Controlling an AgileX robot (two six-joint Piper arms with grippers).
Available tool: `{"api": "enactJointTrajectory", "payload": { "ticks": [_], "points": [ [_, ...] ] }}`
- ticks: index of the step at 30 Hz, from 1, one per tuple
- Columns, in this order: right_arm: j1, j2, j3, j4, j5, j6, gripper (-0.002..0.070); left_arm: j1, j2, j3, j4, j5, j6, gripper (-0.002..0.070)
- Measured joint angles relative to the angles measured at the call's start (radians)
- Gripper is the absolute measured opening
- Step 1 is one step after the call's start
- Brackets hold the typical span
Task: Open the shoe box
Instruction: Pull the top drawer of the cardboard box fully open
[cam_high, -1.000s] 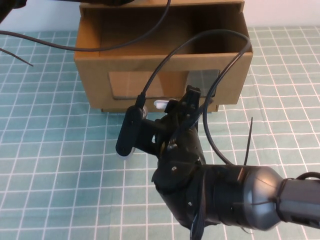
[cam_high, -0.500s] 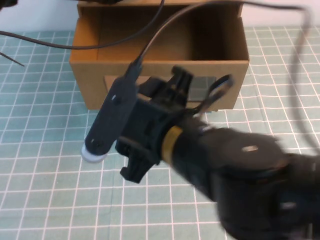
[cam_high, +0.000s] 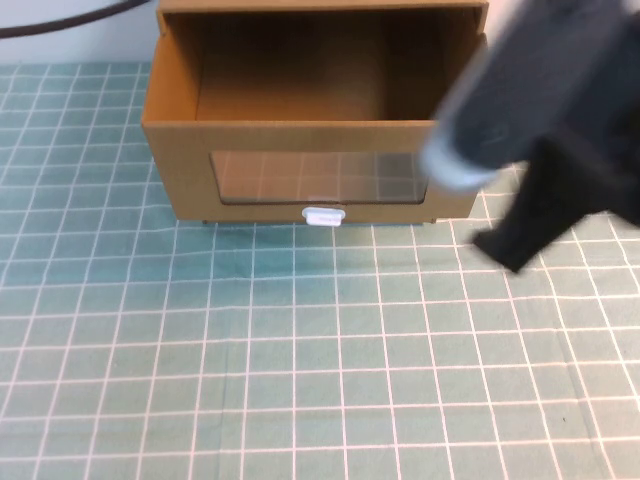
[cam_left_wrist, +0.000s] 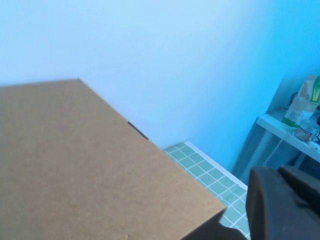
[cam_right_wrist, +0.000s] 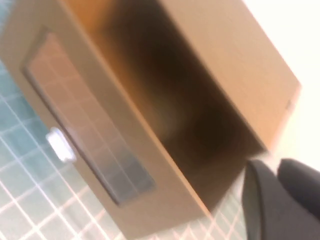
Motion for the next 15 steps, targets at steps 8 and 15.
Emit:
{"api": "enactJointTrajectory", "payload": {
  "ticks": [8, 15],
  "points": [
    [0.000, -0.267, 0.133, 0.126, -0.009, -0.065, -0.0010, 0.000, -0.144, 0.000, 0.194, 0.137, -0.096, -0.0005],
    [0.000, -0.466, 0.361, 0.170, 0.050, -0.067, -0.0013, 0.000, -0.283, 0.000, 0.340, 0.340, -0.145, -0.0005]
  ]
}}
